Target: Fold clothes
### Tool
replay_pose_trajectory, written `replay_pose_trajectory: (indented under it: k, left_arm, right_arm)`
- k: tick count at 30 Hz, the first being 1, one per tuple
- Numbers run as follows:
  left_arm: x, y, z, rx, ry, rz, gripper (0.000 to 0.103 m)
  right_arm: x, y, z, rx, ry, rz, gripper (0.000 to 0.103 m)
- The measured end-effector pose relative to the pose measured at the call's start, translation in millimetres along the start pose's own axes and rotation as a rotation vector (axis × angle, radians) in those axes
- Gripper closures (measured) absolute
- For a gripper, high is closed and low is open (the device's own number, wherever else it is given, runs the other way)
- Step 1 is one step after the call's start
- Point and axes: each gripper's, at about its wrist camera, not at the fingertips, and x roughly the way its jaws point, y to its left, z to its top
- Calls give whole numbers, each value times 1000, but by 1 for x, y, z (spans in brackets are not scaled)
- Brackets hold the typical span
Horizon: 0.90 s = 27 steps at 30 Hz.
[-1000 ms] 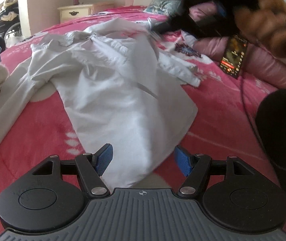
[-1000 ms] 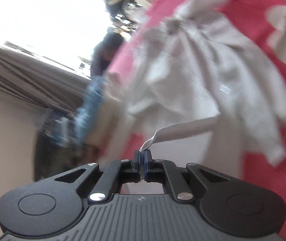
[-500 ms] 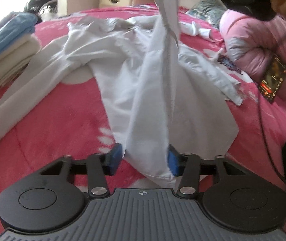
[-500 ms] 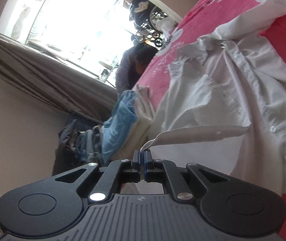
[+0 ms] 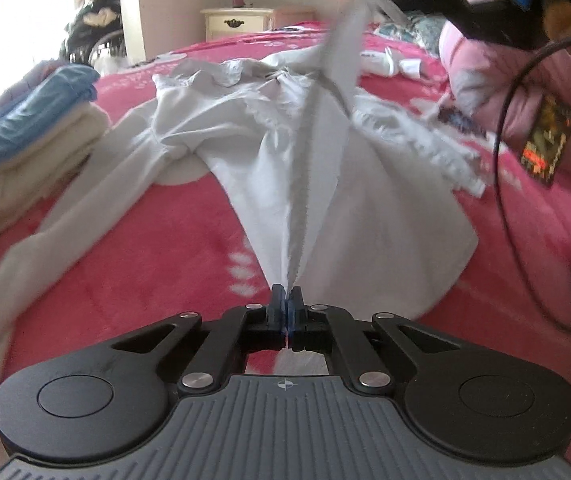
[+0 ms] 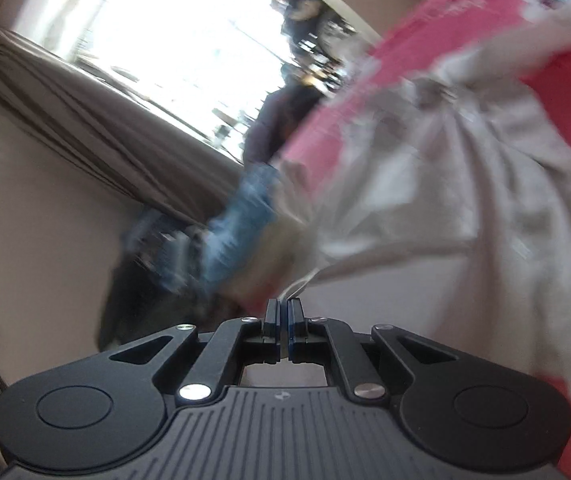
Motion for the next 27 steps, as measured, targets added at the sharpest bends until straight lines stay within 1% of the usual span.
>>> replay_pose_trajectory:
  k: [3, 4, 5, 7, 9, 10, 13, 15, 16, 17, 20, 21, 23, 27]
  left_arm:
    - [5, -2, -13, 22, 51, 21, 103]
    - [7, -2, -17, 27, 65, 27, 103]
    - [9, -3, -20, 32, 74, 31, 103]
    - [11, -6, -22, 54, 77, 39, 103]
    - [10, -10, -22, 88, 68, 60, 103]
    - [7, -12, -22, 110, 55, 75, 103]
    - [-4, -19, -21, 177, 8, 114, 103]
    - [-7, -22, -21, 210, -1, 125, 103]
    - [-6, -25, -23, 225, 2, 130, 103]
    - [-3, -27, -26, 236, 8, 132, 103]
    - [7, -28, -29, 221, 39, 104, 103]
    - [9, -29, -29, 215, 46, 93, 103]
    - [12, -29, -31, 222, 59, 89, 103]
    - [11, -28, -32, 225, 73, 72, 102]
  right_arm:
    - [4, -44, -30, 109, 100, -164, 99]
    - [6, -59, -40, 144, 128, -213, 99]
    - [8, -70, -47, 165, 144, -243, 99]
    - [12, -82, -53, 194, 149, -259, 99]
    - [16, -77, -48, 170, 126, -259, 99]
    - [17, -69, -43, 143, 110, -251, 99]
    - [11, -36, -23, 10, 47, -211, 99]
    - [10, -25, -18, -54, 42, -214, 99]
    - [13, -25, -19, -69, 55, -231, 99]
    - [19, -32, -22, -69, 82, -266, 99]
    - [39, -57, -35, -39, 165, -375, 99]
    - [43, -64, -40, -23, 178, -393, 99]
    - [44, -70, -45, 2, 172, -389, 99]
    - [46, -65, -44, -9, 167, -400, 99]
